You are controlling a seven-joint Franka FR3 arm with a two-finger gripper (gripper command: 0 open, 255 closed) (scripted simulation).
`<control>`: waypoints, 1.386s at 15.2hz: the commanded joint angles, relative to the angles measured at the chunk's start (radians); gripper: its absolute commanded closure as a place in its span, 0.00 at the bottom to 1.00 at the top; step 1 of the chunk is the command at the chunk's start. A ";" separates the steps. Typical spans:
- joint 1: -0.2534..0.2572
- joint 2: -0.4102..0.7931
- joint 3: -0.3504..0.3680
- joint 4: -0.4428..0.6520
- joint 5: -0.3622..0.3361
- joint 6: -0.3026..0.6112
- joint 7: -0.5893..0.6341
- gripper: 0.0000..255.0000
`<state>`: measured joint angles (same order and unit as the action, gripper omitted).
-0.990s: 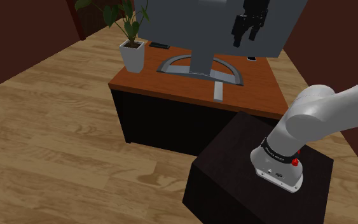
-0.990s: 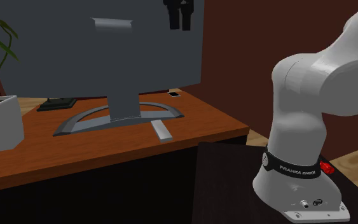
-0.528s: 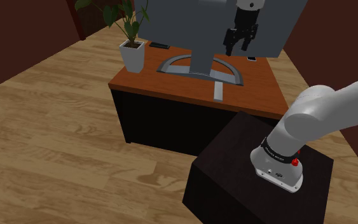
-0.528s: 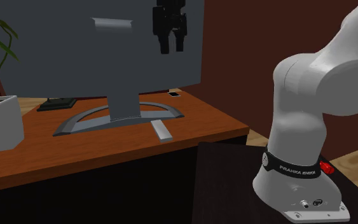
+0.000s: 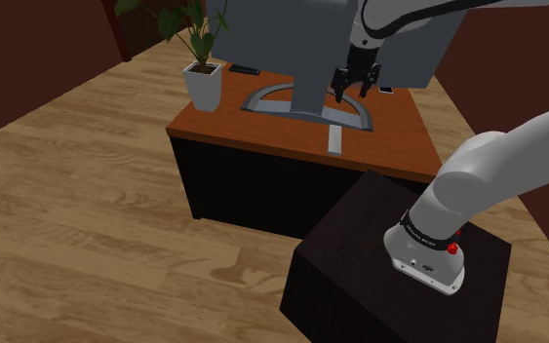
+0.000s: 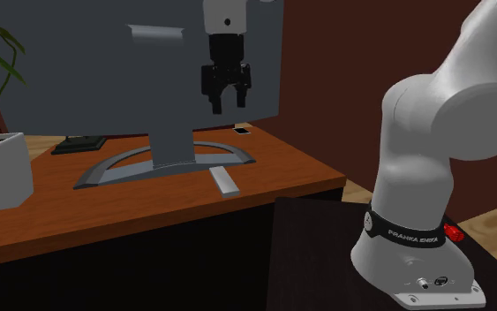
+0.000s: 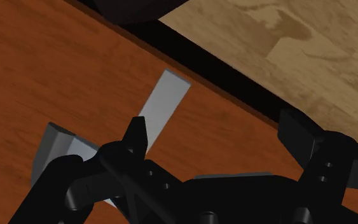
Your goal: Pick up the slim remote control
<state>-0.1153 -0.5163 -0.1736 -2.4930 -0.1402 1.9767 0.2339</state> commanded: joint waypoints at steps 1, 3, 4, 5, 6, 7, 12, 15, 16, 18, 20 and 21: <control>-0.012 0.058 -0.017 -0.008 0.004 0.069 0.017 0.00; -0.023 0.119 -0.037 -0.014 0.009 0.137 0.029 0.00; -0.028 0.151 -0.047 -0.015 0.014 0.170 0.034 0.00; -0.033 0.184 -0.057 -0.015 0.019 0.203 0.038 0.00; -0.037 0.218 -0.067 -0.013 0.025 0.236 0.041 0.00; -0.041 0.252 -0.077 -0.011 0.033 0.268 0.043 0.00; -0.058 0.436 -0.124 0.019 0.101 0.419 0.037 0.00; -0.070 0.552 -0.143 0.051 0.169 0.497 0.015 0.00; -0.076 0.592 -0.146 0.064 0.196 0.521 0.004 0.00; -0.092 0.671 -0.147 0.093 0.255 0.564 -0.020 0.00; -0.107 0.723 -0.142 0.115 0.295 0.590 -0.036 0.00; -0.110 0.736 -0.138 0.115 0.304 0.602 -0.042 0.00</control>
<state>-0.2209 0.2055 -0.3135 -2.3791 0.1511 2.5664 0.1970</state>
